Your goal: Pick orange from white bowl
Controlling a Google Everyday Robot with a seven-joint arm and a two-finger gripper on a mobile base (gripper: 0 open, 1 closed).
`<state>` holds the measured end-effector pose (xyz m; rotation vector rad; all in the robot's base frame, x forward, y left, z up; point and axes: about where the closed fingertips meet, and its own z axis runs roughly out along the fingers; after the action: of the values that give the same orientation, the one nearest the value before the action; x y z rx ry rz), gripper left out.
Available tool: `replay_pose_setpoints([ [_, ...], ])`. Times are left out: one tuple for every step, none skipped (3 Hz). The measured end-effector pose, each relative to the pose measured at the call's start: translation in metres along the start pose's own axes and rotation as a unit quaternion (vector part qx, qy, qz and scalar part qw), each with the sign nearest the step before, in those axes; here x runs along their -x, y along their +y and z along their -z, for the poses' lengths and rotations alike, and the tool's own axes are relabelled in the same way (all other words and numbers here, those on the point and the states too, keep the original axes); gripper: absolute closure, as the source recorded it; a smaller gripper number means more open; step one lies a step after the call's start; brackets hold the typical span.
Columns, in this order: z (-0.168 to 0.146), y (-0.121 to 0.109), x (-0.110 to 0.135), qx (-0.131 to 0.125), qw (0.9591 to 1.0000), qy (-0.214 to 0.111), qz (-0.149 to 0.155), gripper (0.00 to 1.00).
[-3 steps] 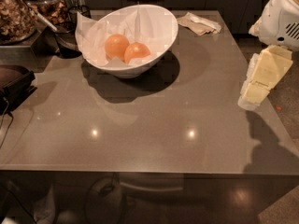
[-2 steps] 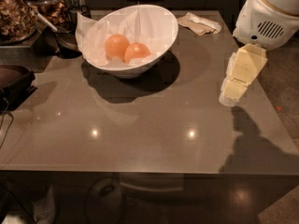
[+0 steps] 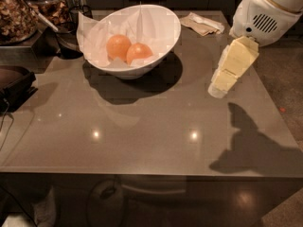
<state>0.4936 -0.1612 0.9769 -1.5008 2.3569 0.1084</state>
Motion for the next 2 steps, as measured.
replay_pose_setpoints([
  [0.0,-0.003,0.045,0.012,0.9985,-0.032,-0.044,0.0],
  [-0.014,-0.01,0.09,0.039,0.9961,-0.041,-0.068,0.0],
])
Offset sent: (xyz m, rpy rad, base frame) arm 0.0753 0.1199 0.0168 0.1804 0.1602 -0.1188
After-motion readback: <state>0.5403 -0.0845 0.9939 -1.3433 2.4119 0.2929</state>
